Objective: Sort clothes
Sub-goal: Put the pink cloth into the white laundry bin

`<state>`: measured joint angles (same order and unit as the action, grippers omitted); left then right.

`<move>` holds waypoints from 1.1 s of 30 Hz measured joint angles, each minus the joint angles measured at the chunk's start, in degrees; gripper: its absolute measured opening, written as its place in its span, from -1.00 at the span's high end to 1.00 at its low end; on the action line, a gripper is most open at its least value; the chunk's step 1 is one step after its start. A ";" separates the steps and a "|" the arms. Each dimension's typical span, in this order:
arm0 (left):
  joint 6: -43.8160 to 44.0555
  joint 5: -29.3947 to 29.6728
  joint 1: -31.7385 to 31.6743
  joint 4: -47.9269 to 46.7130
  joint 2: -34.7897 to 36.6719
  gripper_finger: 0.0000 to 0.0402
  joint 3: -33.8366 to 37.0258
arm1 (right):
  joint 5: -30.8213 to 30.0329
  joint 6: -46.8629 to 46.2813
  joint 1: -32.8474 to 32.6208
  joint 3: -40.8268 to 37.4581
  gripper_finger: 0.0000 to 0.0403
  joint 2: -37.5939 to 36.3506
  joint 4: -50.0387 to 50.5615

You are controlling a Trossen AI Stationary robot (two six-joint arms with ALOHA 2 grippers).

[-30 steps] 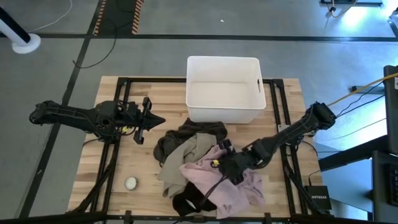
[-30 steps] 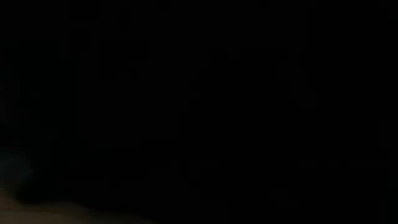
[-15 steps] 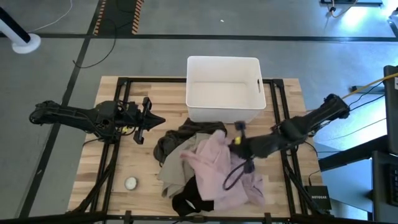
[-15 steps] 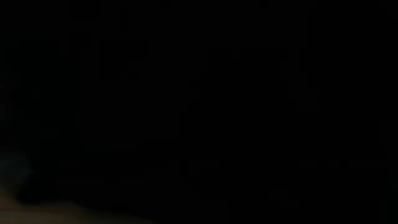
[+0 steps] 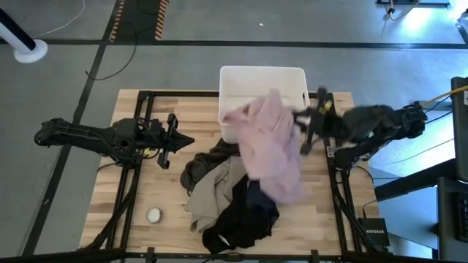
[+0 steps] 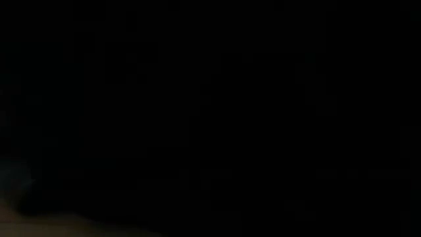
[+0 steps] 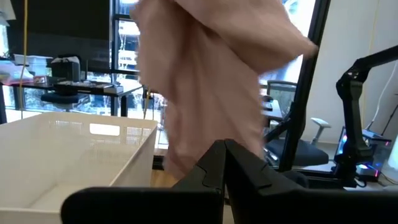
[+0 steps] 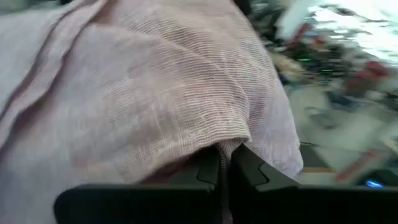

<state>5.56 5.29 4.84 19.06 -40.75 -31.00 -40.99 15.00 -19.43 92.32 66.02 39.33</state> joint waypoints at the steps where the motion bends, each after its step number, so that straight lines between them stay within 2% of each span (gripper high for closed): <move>1: 0.00 0.01 0.00 0.00 0.00 1.00 0.00 | -0.56 1.19 1.20 1.24 0.92 0.02 -0.93; 5: 0.00 0.01 0.00 0.01 -0.02 1.00 0.00 | -0.61 8.65 6.18 5.30 0.92 0.00 -9.00; 9: 0.05 0.01 0.00 0.01 -0.01 1.00 0.02 | 2.05 15.97 11.35 7.29 0.92 0.00 -22.75; 15: 0.24 0.01 0.00 0.01 -0.02 1.00 0.02 | 9.61 21.89 19.53 7.55 0.91 0.61 -42.70; 21: -0.09 0.01 0.00 0.01 0.00 1.00 0.02 | 10.63 26.48 27.69 7.53 0.90 2.92 -53.46; 27: -1.69 0.01 0.00 0.01 0.00 1.00 0.02 | 10.66 26.97 34.63 7.54 0.90 5.54 -49.51; 33: -1.82 0.01 0.00 0.03 0.00 1.00 0.02 | 10.31 23.78 37.34 7.53 0.90 8.44 -36.50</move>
<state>3.75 5.30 4.84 19.09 -40.75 -30.98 -30.68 38.77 17.92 99.85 74.46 2.83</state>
